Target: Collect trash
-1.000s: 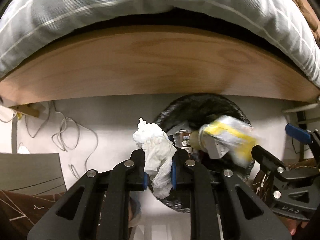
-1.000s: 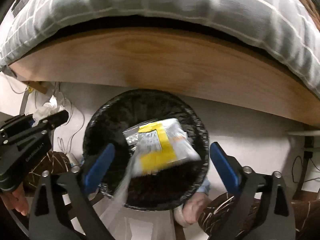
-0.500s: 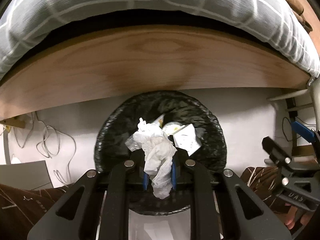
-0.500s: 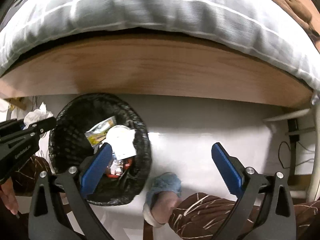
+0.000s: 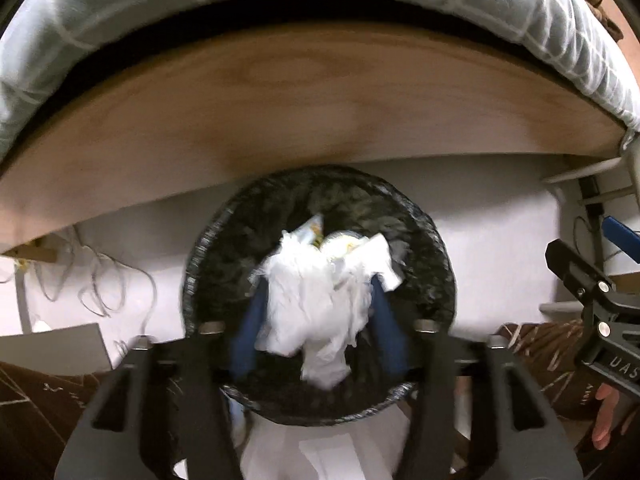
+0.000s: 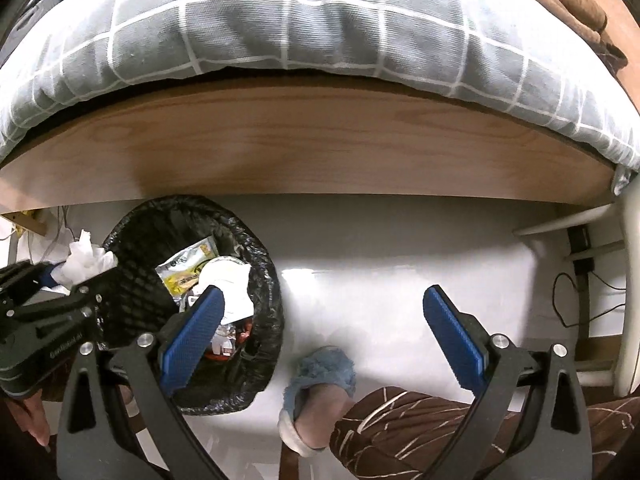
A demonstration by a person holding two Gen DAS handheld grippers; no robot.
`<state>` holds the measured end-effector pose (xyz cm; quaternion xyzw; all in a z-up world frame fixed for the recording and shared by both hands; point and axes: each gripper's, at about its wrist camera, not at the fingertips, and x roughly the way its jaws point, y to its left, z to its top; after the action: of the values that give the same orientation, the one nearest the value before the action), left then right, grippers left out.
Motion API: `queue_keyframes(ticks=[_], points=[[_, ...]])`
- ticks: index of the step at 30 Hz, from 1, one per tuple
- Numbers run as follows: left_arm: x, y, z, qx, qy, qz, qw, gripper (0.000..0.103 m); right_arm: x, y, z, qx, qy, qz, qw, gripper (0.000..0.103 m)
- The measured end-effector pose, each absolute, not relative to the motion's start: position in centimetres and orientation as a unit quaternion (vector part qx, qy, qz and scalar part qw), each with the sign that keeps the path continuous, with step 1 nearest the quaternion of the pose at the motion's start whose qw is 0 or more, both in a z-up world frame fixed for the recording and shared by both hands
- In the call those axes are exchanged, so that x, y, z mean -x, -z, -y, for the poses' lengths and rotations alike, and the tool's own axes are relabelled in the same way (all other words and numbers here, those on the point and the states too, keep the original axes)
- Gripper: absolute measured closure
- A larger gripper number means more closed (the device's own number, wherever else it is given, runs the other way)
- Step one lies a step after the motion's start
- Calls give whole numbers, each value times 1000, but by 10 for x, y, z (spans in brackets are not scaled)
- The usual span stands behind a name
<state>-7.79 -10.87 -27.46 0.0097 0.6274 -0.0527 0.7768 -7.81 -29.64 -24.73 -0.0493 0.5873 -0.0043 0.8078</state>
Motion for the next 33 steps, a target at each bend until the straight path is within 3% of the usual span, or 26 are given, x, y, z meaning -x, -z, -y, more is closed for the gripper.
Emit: queue_keyframes(ticks=[2,7,10,25,33], points=[[79,272,104,-11,51,-623,780,41,76,244,291,50,-1,-583,811,8],[80,252,84,-21,22,-592,805,14,72,227,275,47,-20,-565,823,8],[80,228,66,-4,5,-563,826,6,71,211,268,48,-29,-549,834,8],[102,84,26,27,-3,-423,906,6,86,74,254,41,-45,-418,906,8],[125,43,24,30,-2,-386,922,6,107,33,259,30,-38,-375,926,8]])
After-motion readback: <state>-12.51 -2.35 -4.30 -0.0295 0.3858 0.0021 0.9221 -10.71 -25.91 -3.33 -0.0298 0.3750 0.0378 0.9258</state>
